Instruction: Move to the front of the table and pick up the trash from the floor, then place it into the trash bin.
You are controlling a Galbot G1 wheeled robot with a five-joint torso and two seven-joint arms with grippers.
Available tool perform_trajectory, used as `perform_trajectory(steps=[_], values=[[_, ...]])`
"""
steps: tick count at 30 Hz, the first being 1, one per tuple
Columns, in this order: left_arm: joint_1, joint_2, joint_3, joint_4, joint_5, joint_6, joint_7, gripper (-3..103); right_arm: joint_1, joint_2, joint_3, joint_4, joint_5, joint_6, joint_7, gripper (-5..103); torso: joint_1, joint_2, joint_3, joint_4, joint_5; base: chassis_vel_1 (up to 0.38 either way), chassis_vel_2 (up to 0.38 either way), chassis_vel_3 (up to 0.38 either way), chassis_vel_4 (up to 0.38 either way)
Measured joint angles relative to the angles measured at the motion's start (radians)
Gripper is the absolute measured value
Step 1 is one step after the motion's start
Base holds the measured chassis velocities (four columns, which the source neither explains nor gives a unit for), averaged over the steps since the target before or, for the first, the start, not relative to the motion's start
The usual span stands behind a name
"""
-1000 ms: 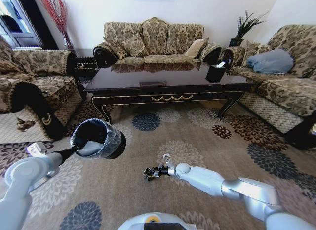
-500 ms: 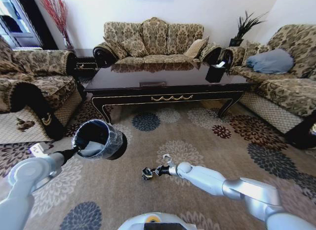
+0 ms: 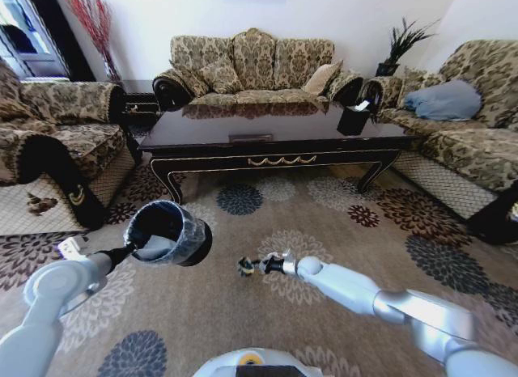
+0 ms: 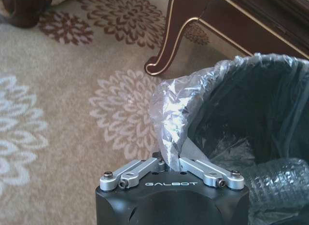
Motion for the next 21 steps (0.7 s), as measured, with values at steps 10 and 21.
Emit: perform_trajectory(steps=[10,21], values=[[0.018,0.016,0.052,-0.022,-0.013,0.0,-0.035,0,0.007,-0.033,0.176,0.213,0.096,0.021,0.173,0,0.0,0.0,0.0,0.0003,0.0,0.0,0.0,0.0,0.0],[-0.006,0.129,0.171,0.018,-0.039,0.0,-0.059,0,0.039,-0.035,0.266,0.399,0.085,0.125,0.202,0,0.0,0.0,0.0,0.0003,-0.0002,0.0,0.0,0.0,0.0]])
